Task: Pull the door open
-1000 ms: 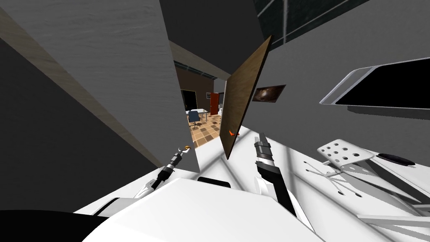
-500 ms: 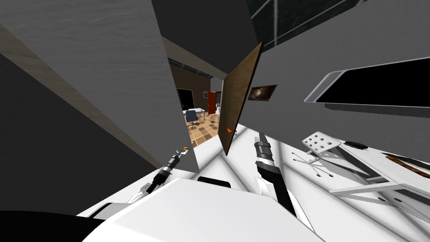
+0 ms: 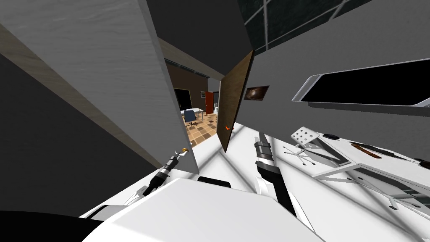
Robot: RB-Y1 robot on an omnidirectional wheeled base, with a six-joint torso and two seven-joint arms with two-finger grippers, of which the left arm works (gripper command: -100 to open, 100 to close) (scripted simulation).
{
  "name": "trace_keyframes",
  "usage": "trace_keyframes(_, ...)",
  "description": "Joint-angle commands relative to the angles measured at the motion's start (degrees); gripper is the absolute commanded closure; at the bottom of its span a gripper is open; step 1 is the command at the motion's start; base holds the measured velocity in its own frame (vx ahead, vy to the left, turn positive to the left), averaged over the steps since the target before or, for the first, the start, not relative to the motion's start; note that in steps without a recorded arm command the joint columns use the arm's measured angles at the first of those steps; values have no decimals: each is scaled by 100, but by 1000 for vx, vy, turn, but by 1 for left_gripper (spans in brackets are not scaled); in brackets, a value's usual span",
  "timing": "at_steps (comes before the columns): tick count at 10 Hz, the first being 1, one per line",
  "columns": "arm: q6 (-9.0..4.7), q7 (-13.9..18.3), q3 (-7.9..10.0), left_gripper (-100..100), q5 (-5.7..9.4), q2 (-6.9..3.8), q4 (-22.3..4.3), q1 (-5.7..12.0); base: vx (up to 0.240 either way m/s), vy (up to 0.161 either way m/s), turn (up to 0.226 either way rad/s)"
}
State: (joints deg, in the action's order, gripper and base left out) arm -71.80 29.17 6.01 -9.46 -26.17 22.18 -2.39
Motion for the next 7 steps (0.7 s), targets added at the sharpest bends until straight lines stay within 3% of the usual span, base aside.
trace_keyframes(1, -135, 14, -15, 100, -38, 8, -56, -52, -212, 70, -185)
trace_keyframes(2, -135, 14, -15, 100, -38, 8, -56, -52, -136, 42, -41)
trace_keyframes(3, -244, 33, -10, 100, -62, -10, -89, -102, -145, 79, -166)
trace_keyframes(5, -244, 33, -10, 100, -62, -10, -89, -102, -108, 42, -55)
trace_keyframes(6, -386, 57, -4, 100, -94, -34, -133, -167, -140, 42, -246)
trace_keyframes(7, -417, 62, -2, 100, -101, -39, -142, -182, -217, 113, -212)
